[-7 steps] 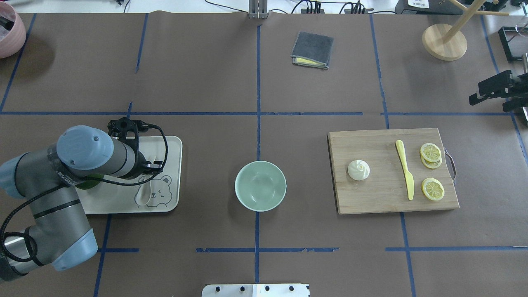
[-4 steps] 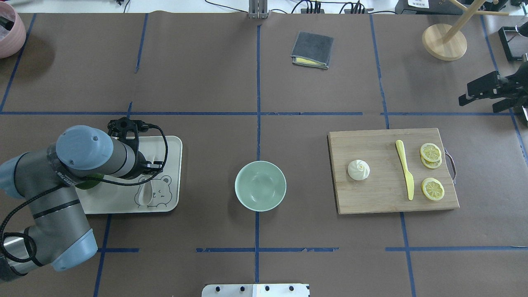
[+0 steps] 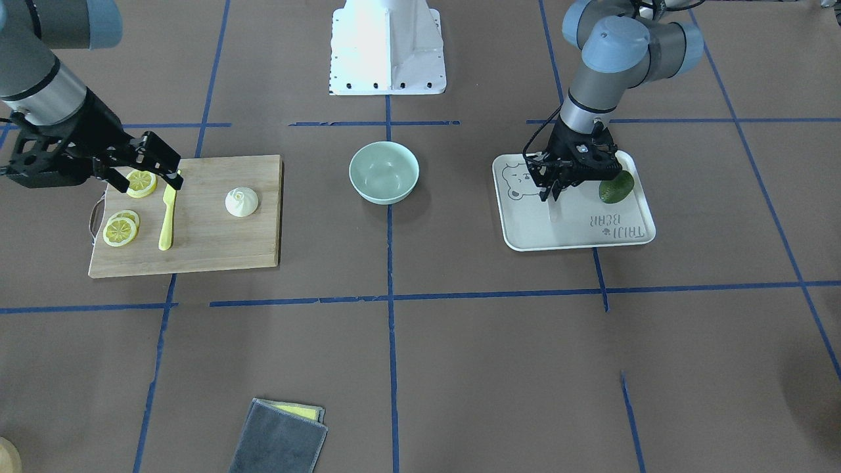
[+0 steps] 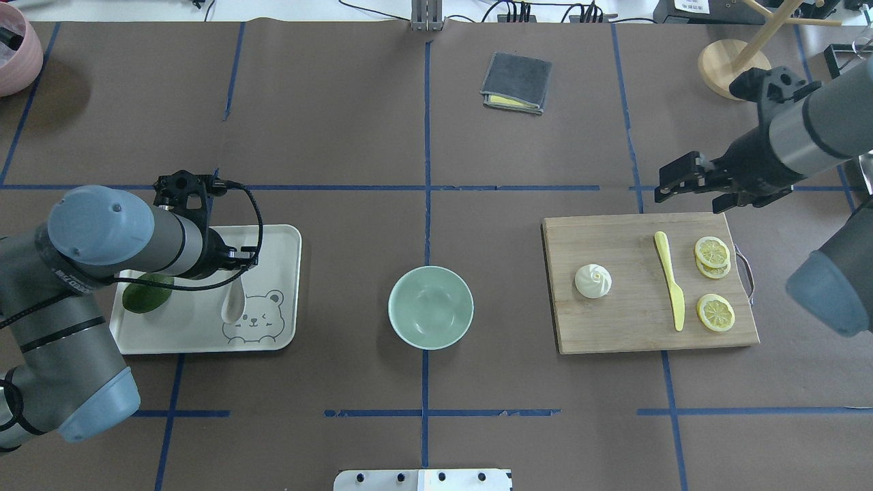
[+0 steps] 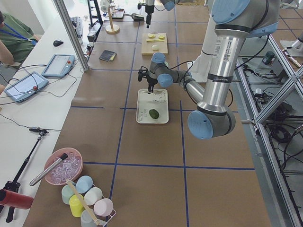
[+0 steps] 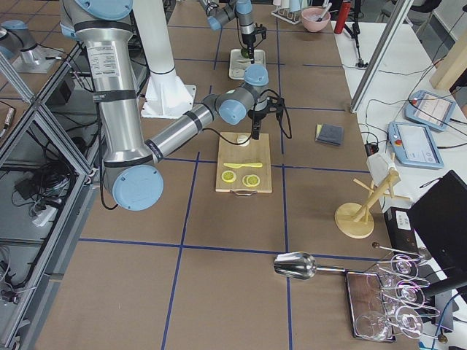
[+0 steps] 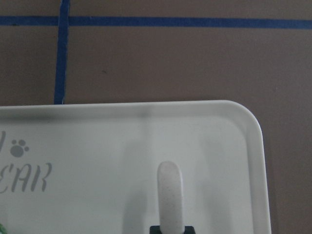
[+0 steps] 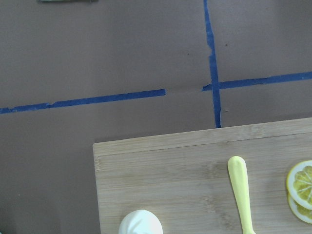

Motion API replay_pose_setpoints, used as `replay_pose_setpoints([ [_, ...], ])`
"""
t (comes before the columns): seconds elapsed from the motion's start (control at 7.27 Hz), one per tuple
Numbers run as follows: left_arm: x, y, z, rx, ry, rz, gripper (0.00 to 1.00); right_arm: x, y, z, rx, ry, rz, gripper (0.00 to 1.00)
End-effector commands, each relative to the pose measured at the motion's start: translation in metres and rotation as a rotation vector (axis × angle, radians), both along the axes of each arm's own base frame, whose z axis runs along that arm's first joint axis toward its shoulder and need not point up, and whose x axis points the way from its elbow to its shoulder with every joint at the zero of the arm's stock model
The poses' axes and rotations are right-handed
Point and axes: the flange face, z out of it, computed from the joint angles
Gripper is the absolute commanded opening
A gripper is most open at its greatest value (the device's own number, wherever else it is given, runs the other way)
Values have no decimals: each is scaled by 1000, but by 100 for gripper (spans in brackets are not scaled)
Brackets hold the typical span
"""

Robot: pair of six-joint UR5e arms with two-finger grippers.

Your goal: Put spoon and bun in bowl

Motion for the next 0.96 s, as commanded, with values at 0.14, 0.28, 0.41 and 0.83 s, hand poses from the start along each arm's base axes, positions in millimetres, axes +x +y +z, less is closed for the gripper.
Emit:
replay_pose_setpoints([
  [0.14, 15, -12, -63, -50, 123, -84, 0, -108, 36, -3, 48, 65, 27, 100],
  [0.28, 20, -15, -81, -57, 155, -99, 0, -116, 39, 14, 43, 103, 26, 100],
  [0.41, 20, -16, -86, -53, 161, -99, 0, -128, 40, 23, 32, 119, 14, 100],
  [0.83, 23, -16, -92, -48, 170, -95, 0, -136, 43, 29, 21, 131, 3, 78],
])
